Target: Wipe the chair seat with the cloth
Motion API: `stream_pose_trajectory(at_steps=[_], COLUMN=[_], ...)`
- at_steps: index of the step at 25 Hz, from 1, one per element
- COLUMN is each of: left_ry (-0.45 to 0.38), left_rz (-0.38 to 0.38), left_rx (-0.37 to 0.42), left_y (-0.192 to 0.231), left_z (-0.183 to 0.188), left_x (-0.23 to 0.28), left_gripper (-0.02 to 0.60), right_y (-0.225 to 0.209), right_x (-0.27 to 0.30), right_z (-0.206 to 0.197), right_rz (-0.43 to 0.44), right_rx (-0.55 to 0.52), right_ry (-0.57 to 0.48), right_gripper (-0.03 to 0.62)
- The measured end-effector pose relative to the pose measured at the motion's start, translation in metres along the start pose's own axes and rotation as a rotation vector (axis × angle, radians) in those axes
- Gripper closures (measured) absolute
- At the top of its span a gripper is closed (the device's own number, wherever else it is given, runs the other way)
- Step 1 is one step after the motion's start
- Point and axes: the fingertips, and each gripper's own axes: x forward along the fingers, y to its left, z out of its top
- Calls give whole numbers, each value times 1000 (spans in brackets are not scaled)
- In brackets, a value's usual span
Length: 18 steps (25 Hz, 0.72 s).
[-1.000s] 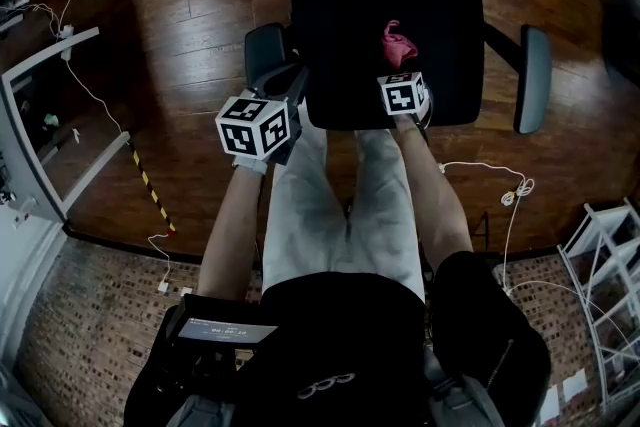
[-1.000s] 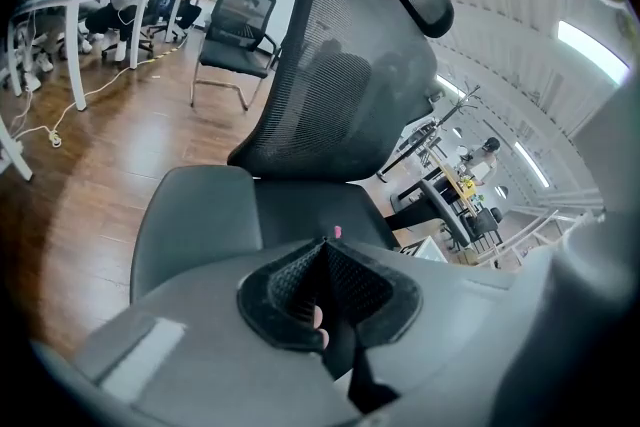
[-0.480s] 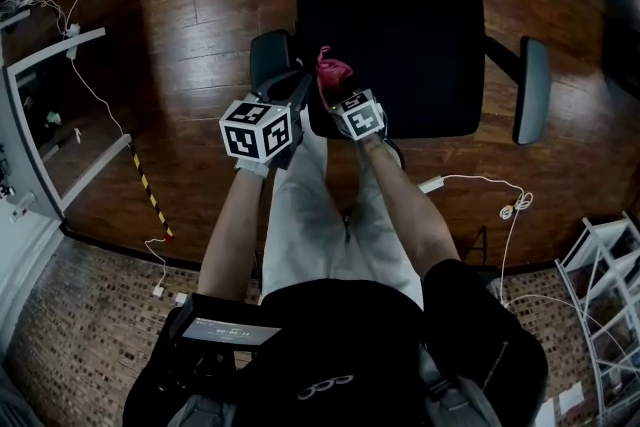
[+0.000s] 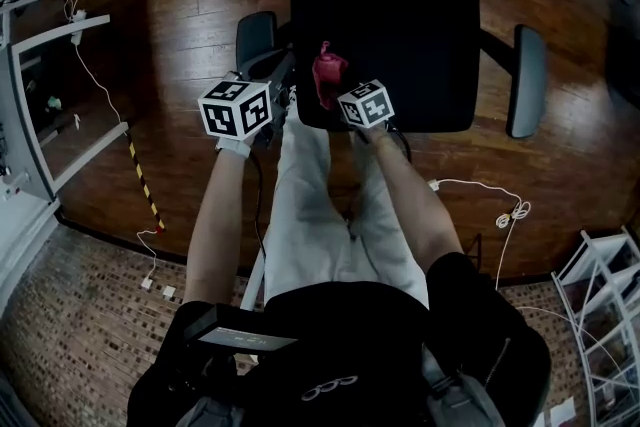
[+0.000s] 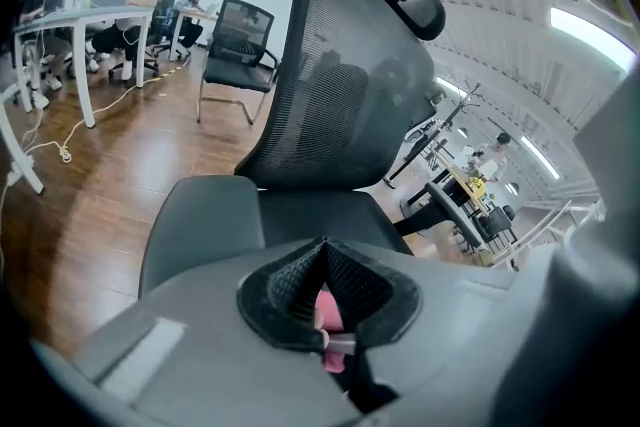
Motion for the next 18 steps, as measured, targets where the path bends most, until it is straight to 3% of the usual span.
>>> stream_pose_trajectory(at_steps=[7,11,18], left_ry=[-3,-6,-6], left_rz=[-1,-4,-18], left_rx=[21,40,52], left_y=[-2,-7,-8], left_z=[-2,-2,0], left_x=[-1,2,2], left_gripper=[588,588,588], right_y=[-88,-133,-198], right_x=[-75,-125,-219], right_z=[-22,-35,-52], right_rz=[-191,-337,-613], right_rx=[17,14,97], right_ry=[-42,-38,-77], right_gripper=[525,525,525])
